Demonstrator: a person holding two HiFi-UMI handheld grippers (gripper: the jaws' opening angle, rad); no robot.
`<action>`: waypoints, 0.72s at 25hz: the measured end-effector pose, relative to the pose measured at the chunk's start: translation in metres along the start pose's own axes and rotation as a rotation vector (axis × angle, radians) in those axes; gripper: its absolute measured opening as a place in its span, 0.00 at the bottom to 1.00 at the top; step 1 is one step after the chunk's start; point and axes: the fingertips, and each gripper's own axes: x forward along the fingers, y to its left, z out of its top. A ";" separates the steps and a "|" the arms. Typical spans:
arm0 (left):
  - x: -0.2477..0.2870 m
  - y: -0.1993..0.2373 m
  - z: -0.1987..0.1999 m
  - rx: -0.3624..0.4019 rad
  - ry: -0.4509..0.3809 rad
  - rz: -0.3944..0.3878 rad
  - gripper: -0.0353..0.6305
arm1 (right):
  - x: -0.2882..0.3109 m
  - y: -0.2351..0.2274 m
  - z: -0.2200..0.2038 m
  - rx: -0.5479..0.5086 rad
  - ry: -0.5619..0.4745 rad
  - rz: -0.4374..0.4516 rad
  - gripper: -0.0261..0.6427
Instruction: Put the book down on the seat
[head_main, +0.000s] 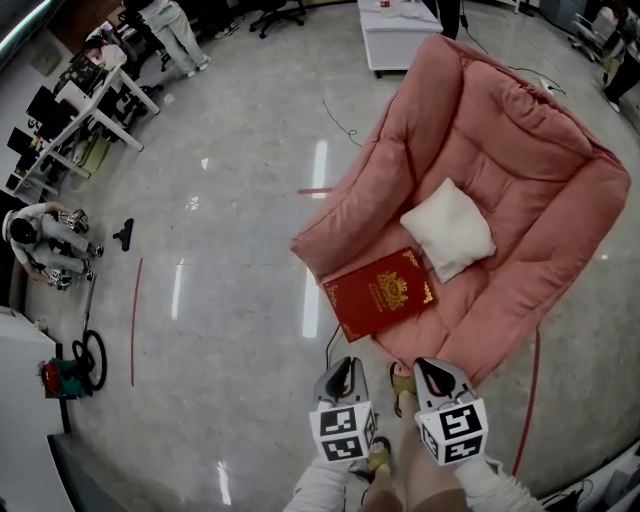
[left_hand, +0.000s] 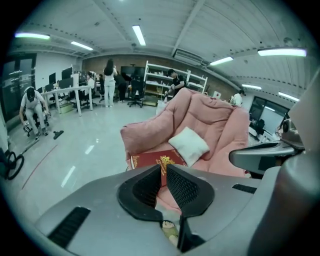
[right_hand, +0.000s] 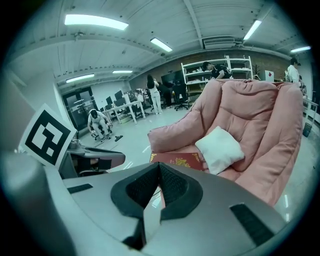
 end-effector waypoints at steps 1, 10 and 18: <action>-0.008 0.000 0.000 0.000 -0.005 0.001 0.11 | -0.004 0.004 -0.001 -0.004 -0.001 0.000 0.05; -0.078 -0.007 -0.002 -0.003 -0.041 -0.017 0.06 | -0.041 0.043 -0.003 -0.043 -0.024 0.014 0.05; -0.130 -0.015 -0.009 0.010 -0.073 -0.035 0.06 | -0.084 0.070 -0.006 -0.088 -0.045 0.028 0.05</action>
